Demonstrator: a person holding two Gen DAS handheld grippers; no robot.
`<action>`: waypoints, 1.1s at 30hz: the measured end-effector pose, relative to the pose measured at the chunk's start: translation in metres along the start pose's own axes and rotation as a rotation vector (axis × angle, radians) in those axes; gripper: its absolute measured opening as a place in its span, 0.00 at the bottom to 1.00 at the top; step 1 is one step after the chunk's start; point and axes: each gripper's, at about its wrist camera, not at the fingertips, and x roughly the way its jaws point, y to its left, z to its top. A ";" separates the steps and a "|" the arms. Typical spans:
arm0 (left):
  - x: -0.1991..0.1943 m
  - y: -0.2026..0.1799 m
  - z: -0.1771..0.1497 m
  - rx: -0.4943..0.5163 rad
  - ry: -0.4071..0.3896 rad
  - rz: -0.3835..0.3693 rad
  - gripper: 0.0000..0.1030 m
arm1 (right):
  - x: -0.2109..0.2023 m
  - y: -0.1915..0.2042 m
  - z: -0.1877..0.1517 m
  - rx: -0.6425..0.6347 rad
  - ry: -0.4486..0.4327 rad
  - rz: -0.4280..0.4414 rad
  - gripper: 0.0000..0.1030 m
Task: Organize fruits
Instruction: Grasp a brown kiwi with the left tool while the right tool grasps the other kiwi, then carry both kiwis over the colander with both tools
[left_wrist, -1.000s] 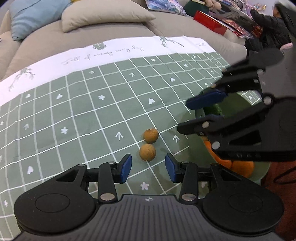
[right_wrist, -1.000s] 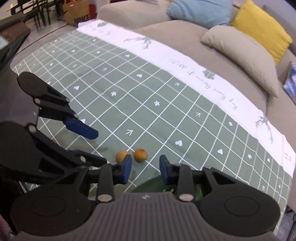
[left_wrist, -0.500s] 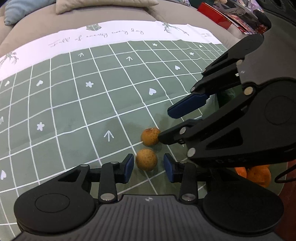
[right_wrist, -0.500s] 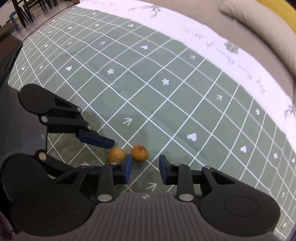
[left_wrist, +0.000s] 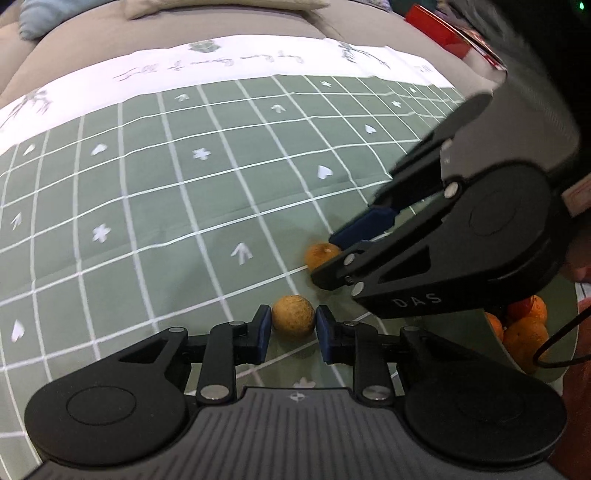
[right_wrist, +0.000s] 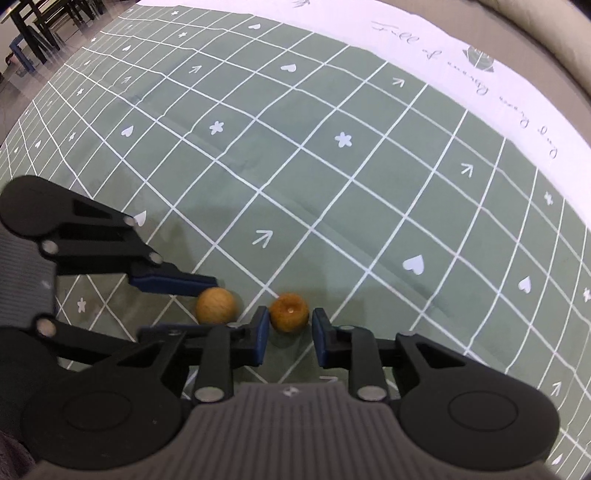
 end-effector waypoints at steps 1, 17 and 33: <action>-0.003 0.002 -0.001 -0.009 -0.002 0.001 0.28 | 0.001 0.001 0.000 0.006 -0.002 -0.004 0.18; -0.076 -0.017 -0.005 -0.076 -0.111 0.028 0.28 | -0.077 0.024 -0.044 0.199 -0.252 -0.011 0.18; -0.070 -0.100 0.013 0.038 -0.146 -0.054 0.28 | -0.130 0.012 -0.160 0.405 -0.391 -0.124 0.18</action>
